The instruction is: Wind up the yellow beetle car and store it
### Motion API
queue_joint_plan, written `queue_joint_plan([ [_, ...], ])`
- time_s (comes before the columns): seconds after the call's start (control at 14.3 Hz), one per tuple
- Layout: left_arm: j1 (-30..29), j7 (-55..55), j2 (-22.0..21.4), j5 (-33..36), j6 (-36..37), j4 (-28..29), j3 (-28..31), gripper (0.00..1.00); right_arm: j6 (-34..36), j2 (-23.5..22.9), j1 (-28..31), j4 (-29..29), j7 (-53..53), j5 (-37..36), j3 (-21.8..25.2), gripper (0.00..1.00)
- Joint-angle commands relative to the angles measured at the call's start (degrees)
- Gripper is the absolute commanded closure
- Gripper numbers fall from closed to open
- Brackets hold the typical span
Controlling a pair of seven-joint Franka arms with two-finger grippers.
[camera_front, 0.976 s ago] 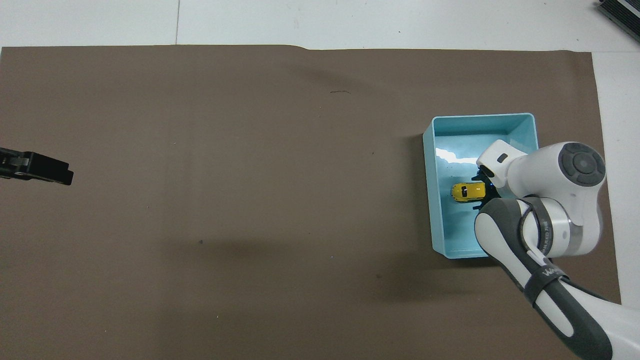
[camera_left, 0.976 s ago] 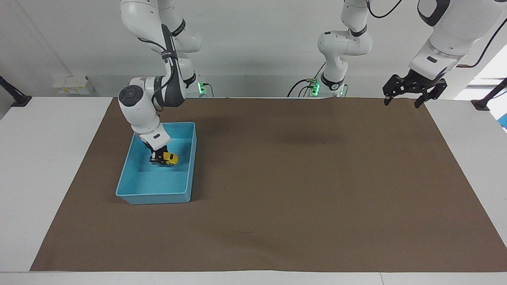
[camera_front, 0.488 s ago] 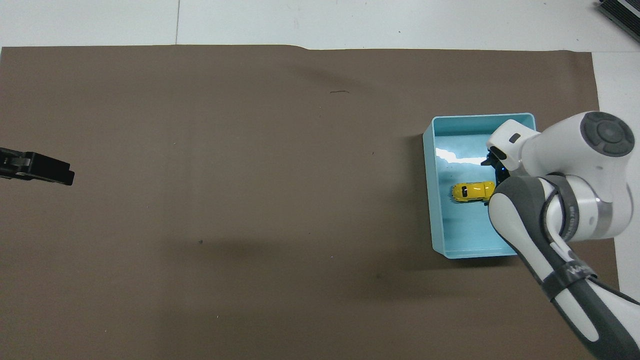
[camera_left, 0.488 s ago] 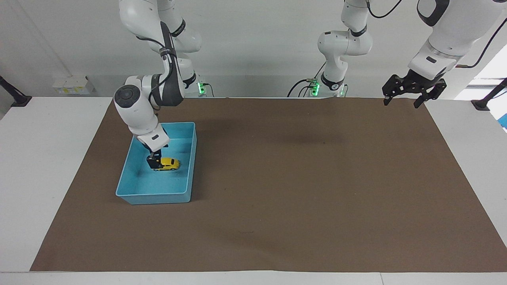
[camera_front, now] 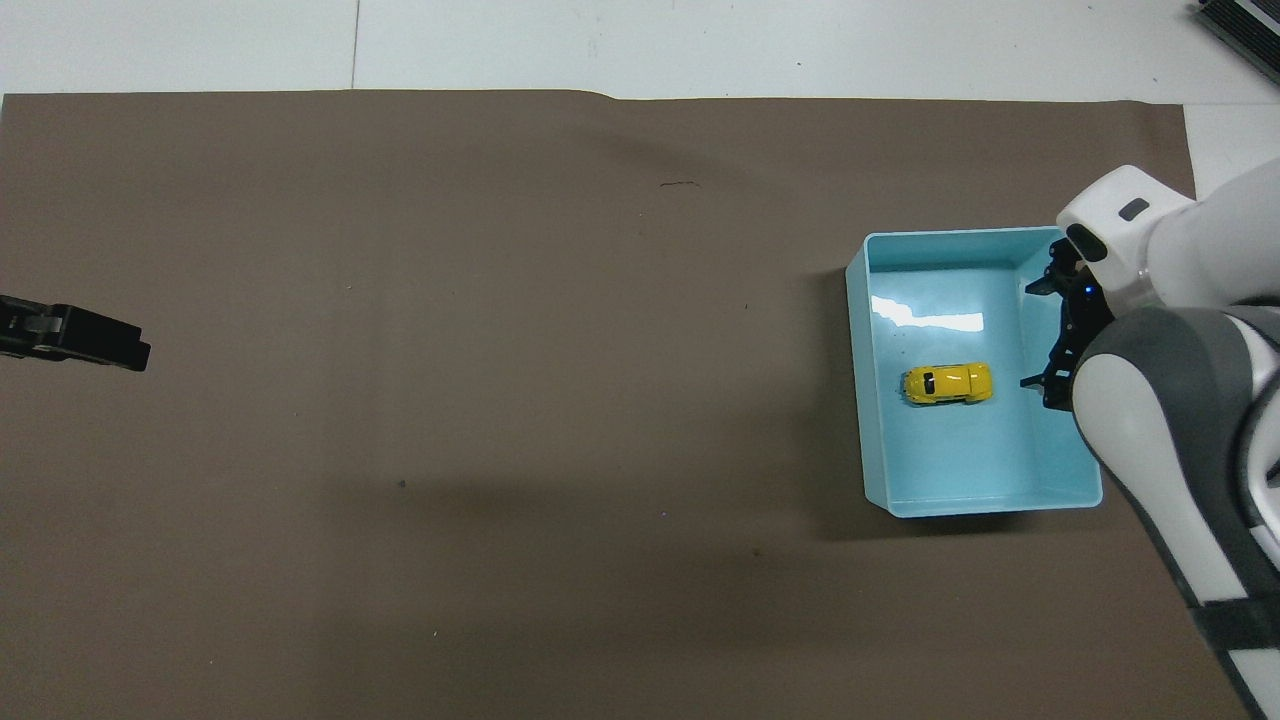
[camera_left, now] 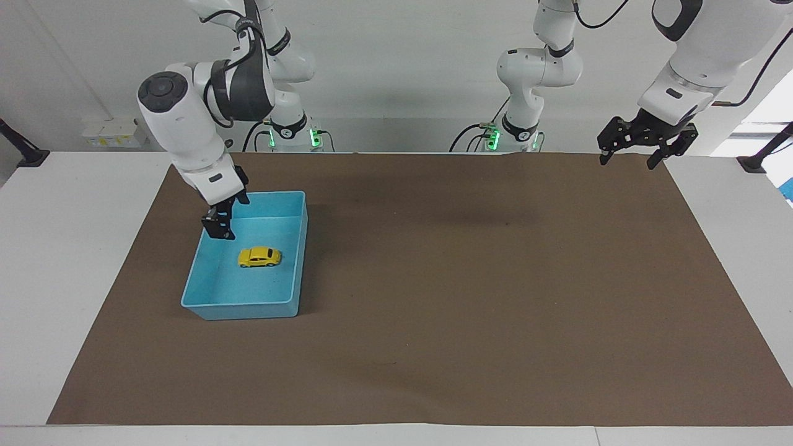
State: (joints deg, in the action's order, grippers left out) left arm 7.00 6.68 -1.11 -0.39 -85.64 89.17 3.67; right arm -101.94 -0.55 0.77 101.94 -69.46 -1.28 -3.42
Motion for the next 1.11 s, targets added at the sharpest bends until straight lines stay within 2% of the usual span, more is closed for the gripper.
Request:
queue_joint_plan([
  [0.0,0.2,-0.7,-0.9,0.4,0.6,0.7,-0.1,0.0,3.7,5.4,-0.2,-0.1,10.2,0.7,0.2,0.0],
  [0.28,0.2,-0.7,-0.9,0.4,0.5,0.7,-0.1,0.0,10.9,6.0,0.7,-6.5,28.9,4.0,1.0,0.0],
  [0.42,0.2,-0.7,-0.9,0.3,0.6,0.7,-0.1,0.0,13.0,6.1,0.6,-8.5,42.1,4.4,0.6,0.0],
  [0.7,0.2,-0.7,-0.9,0.3,0.6,0.7,-0.1,0.0,13.0,6.1,-0.3,-9.5,70.1,5.2,0.0,0.0],
  [0.91,0.2,-0.7,-0.9,0.3,0.6,0.7,-0.1,0.0,12.7,6.0,0.5,-9.4,73.8,5.0,0.8,0.0],
  [1.05,0.2,-0.7,-0.9,0.3,0.6,0.7,-0.1,0.0,11.9,5.7,1.1,-9.3,81.3,5.1,1.0,0.0],
])
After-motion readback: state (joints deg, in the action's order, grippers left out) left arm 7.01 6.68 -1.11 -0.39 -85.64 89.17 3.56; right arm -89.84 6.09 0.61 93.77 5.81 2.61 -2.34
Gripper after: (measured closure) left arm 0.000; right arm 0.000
